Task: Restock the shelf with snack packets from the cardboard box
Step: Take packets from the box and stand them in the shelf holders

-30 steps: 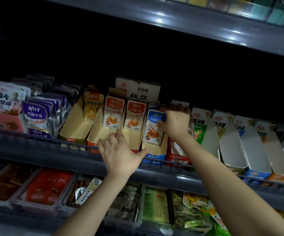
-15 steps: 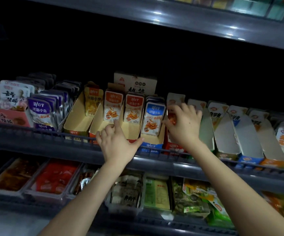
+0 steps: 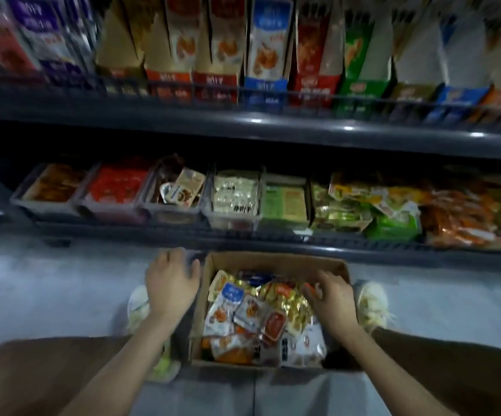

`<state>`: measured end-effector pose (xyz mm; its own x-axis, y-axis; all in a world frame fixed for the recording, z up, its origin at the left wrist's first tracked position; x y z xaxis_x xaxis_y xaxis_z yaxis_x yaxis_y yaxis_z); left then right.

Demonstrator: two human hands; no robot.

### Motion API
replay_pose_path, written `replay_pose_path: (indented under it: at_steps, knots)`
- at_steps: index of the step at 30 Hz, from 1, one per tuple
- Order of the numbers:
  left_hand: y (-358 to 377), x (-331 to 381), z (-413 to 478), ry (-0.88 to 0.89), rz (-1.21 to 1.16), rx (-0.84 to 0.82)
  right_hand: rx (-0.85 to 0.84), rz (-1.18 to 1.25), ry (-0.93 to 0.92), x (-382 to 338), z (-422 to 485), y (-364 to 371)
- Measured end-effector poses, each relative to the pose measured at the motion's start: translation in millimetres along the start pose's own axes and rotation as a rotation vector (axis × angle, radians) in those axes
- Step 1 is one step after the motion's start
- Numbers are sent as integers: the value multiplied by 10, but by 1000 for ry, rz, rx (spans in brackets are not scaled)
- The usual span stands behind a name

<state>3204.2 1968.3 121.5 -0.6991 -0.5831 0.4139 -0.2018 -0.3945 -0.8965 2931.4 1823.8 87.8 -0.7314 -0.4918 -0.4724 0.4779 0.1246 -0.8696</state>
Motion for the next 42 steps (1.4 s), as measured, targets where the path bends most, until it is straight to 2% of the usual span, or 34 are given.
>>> replay_pose_path:
  at_steps: [4, 6, 10, 12, 16, 21, 25, 29, 33, 37, 40, 42]
  knots:
    - [527, -300, -408, -42, -5, -103, -278, 13, 224, 367, -392, 834]
    - [794, -389, -536, -62, 0, -206, -364, 20, 310, 457, -515, 1131]
    - [1182, -414, -643, -107, -36, -314, -385, 98, 500, 558, -558, 1487]
    - [1255, -396, -661, -139, -68, -317, -397, 68, 549, 602, -550, 1630]
    - [1246, -399, -685, -187, -106, -304, -413, -29, 594, 584, -585, 1767]
    - [1232, -456, -651, -146, -28, -359, -445, -100, 634, 632, -608, 1759]
    - [1167, -446, -631, -129, -5, -386, -430, -12, 610, 623, -598, 1777]
    - [1110, -431, -609, -136, -8, -367, -518, -6, 614, 589, -606, 1838]
    - [1086, -403, -586, -118, 12, -341, -442, 49, 724, 626, -608, 1840]
    - [1003, -247, -564, -91, 7, -294, -299, 517, 901, 718, -660, 1688]
    - [964, -61, -539, -12, -13, -261, -196, 596, 905, 852, -617, 1386]
    - [961, 61, -529, 29, -18, -280, -150, 790, 929, 868, -592, 1185]
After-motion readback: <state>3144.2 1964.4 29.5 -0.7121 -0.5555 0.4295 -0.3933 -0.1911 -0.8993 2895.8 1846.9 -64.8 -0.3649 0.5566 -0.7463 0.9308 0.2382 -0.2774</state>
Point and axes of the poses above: each hand's wrist, its own z-axis towards the middle knuckle, its own y-axis out of the palm, x = y × z, the point moved 6 cm from there along z, towards the middle knuckle, and after that the axes turned 2 degrees about x, right-handed, at the moved point
